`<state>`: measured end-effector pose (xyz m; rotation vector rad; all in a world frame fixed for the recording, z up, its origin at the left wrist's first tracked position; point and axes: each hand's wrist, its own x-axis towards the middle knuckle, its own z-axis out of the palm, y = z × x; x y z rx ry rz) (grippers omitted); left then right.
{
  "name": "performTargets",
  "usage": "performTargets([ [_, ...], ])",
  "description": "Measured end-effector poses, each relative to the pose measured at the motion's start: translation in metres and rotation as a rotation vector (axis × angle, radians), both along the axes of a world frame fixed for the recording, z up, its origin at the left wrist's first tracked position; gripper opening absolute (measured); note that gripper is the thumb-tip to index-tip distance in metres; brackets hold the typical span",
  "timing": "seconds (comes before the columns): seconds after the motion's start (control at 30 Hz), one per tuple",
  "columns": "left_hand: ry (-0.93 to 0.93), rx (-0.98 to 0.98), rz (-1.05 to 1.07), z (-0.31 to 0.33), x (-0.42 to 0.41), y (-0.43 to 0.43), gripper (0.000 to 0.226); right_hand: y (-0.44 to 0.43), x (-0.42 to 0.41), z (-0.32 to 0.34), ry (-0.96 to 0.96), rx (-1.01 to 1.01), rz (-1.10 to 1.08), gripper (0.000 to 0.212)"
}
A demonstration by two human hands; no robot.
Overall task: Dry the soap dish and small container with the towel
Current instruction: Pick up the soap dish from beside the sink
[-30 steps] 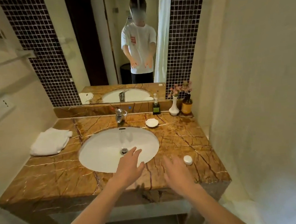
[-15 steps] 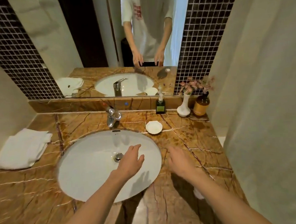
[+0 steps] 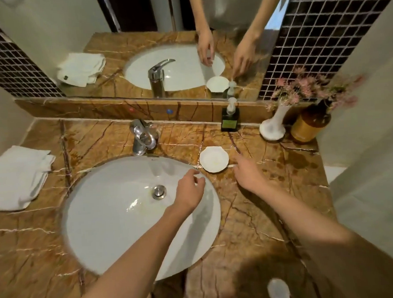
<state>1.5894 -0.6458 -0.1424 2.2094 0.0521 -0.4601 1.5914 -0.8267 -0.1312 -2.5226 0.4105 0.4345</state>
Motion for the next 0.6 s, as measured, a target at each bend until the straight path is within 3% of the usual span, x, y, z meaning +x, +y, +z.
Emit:
performTargets([
  [0.17,0.208,-0.253,0.292,-0.017,0.02,-0.028,0.022,-0.013,0.04,-0.022,-0.037,0.056,-0.063,0.03],
  [0.33,0.397,-0.377,0.386,-0.033,0.032,-0.043,0.023,-0.014,0.067,-0.031,-0.012,0.115,-0.01,0.032],
  [0.6,0.425,-0.398,0.503,-0.041,0.037,-0.051,0.021,-0.003,0.073,-0.042,0.036,0.083,-0.04,0.032],
])
